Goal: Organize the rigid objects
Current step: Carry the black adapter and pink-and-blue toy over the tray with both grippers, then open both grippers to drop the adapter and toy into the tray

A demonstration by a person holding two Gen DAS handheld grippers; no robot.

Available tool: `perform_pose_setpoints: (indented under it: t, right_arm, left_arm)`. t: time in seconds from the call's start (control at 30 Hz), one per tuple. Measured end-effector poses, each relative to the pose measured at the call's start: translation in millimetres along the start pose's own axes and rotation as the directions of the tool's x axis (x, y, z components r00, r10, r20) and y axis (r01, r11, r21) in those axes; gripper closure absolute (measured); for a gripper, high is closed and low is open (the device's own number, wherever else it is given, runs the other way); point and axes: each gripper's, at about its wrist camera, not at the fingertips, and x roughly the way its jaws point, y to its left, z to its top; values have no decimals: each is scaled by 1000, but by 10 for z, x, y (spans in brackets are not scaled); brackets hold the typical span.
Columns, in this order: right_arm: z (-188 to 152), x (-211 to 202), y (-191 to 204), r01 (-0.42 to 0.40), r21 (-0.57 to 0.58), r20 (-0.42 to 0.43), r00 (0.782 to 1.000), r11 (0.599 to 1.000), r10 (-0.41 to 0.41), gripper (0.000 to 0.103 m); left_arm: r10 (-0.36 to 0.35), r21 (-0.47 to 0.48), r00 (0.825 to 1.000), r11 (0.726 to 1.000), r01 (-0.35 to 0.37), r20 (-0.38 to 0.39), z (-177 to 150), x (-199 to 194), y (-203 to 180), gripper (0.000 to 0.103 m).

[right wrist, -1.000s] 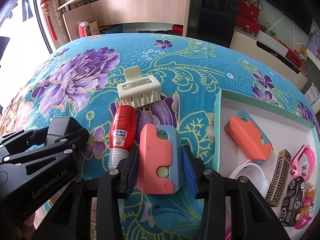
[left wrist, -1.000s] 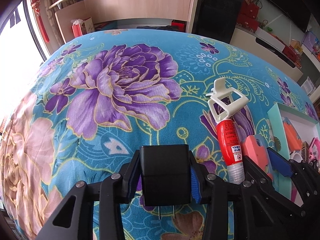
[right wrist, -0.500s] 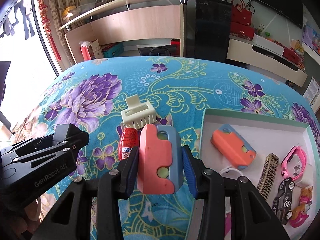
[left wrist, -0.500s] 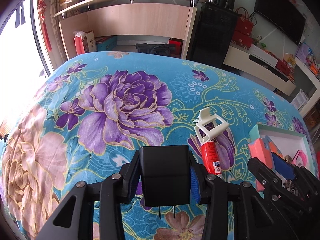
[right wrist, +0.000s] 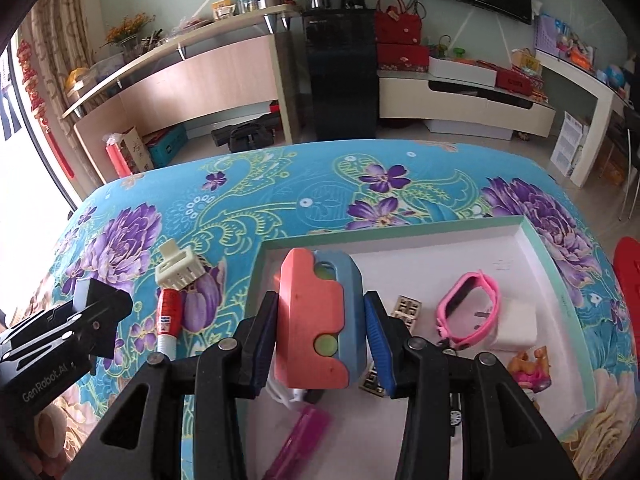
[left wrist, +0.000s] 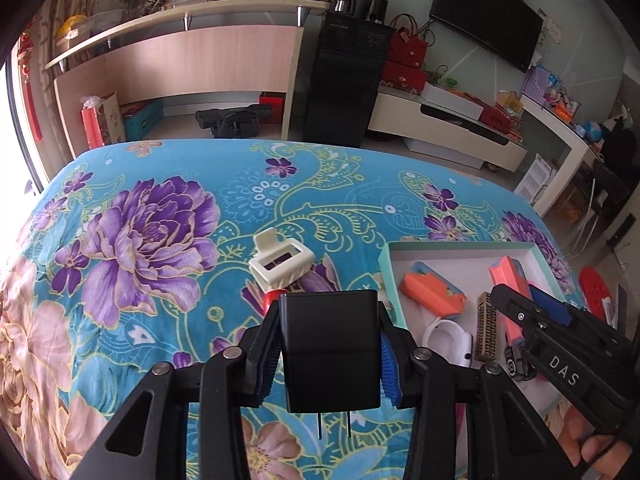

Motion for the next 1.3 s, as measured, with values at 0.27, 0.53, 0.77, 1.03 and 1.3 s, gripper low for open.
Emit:
perform_pose_setpoints:
  t: [0.27,0.53,0.77,1.03,1.3]
  right_arm:
    - [-39,-137,-617,128,119,7,992,985,-130,59]
    - [-131,-110,-973,196,160,-37,981,968,-192,59]
    - [-192,5,-967,179,130,-71,983,975,-171,59]
    - [-217,57,-945,188,115,-101,979,975,-177,59]
    - [-172,-18,-929,202,110,-78,978,973,-194,44]
  left_arm:
    - [-103,140,994,984,108,-37,-126,130,-726,58]
    - [-129,186,988,972,143,-83,-253,299,-1113,58]
    - [-104,202,986,971,129,-128,-341,454,-1218,58]
    - [-96,199,985,972,124,-147,-354,480,-1231,53]
    - [-107,184,985,974,130,-132,-301,392,-1179,41]
